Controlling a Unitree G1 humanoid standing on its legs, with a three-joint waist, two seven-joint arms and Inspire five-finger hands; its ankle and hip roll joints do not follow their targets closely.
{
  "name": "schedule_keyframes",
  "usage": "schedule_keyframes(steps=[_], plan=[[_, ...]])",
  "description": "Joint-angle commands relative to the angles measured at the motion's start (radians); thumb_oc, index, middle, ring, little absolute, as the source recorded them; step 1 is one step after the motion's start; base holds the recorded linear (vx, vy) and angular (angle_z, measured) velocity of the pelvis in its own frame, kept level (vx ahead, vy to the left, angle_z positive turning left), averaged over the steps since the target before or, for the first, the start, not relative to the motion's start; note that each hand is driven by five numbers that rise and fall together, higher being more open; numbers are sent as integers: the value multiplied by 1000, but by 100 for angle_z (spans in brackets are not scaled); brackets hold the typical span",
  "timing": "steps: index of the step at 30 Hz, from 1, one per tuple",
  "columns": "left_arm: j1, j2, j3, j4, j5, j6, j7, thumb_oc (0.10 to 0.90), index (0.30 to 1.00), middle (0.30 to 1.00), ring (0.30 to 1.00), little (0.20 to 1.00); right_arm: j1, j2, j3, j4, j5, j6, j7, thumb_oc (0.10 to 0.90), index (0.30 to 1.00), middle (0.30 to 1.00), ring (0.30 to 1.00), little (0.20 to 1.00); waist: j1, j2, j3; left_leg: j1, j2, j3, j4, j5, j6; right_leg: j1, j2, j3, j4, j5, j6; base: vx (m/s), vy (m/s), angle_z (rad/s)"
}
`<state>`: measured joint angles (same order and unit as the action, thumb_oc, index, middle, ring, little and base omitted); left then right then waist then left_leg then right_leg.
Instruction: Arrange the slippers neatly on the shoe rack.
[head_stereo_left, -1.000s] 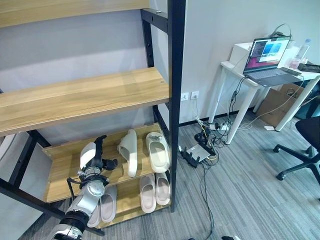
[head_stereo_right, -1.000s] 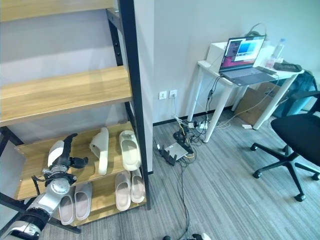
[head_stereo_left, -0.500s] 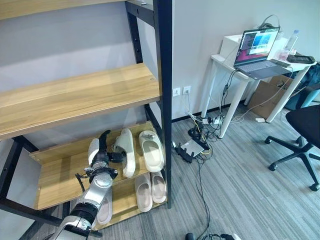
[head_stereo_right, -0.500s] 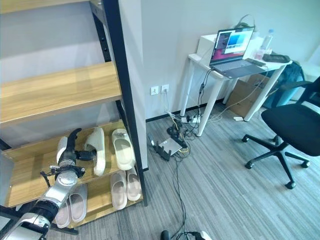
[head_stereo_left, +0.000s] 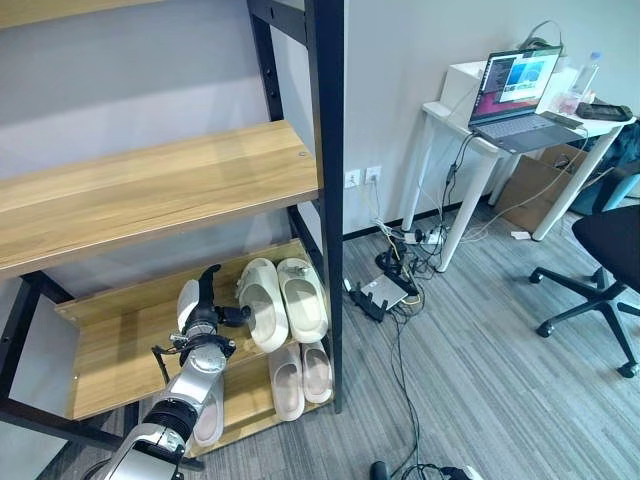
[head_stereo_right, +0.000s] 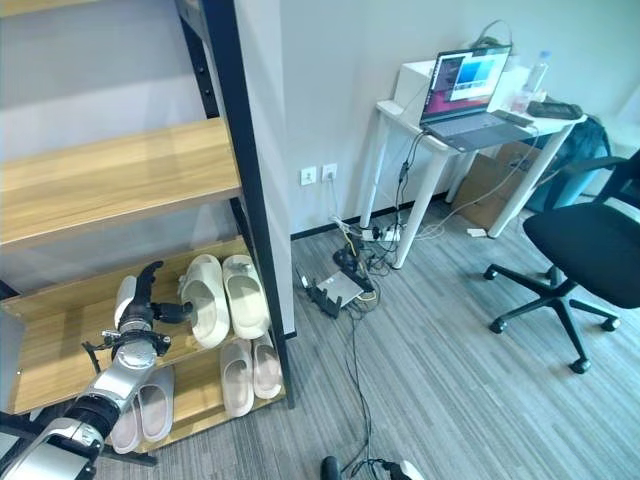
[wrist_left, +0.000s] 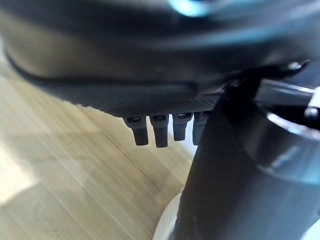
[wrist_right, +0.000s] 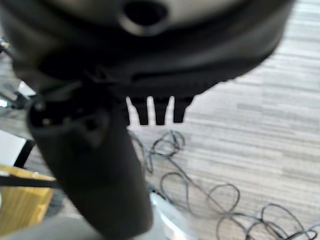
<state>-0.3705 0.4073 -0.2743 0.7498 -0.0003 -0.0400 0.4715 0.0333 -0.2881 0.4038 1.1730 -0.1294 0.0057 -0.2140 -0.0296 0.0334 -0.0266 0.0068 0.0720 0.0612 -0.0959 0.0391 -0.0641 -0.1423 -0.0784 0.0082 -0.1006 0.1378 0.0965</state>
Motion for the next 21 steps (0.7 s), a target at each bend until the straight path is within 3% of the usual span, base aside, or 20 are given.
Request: schedule_keyframes(steps=[1, 13, 21], plan=[[-233, 33, 9, 55, 4, -83, 45, 800, 900, 900, 900, 900, -63, -10, 29, 16, 23, -30, -17, 800, 900, 900, 900, 900, -4, 19, 24, 4, -57, 58, 9, -98, 16, 111, -21, -44, 13, -156, 55, 0, 0, 0], [-257, 24, -14, 59, 24, -79, 41, 800, 900, 900, 900, 900, -66, -15, 29, 11, 26, -37, -22, 800, 900, 900, 900, 900, -12, 22, 26, 5, -60, 65, 9, -104, 19, 106, -25, -36, 13, -152, 58, 5, 2, -3], [-241, 58, -48, 95, 164, -44, 28, 800, 900, 900, 900, 900, -80, -22, 22, 16, 28, -40, -18, 800, 900, 900, 900, 900, -6, 30, 36, 1, -62, 68, 9, -105, 20, 100, -26, -33, 13, -150, 58, 0, 0, 0]])
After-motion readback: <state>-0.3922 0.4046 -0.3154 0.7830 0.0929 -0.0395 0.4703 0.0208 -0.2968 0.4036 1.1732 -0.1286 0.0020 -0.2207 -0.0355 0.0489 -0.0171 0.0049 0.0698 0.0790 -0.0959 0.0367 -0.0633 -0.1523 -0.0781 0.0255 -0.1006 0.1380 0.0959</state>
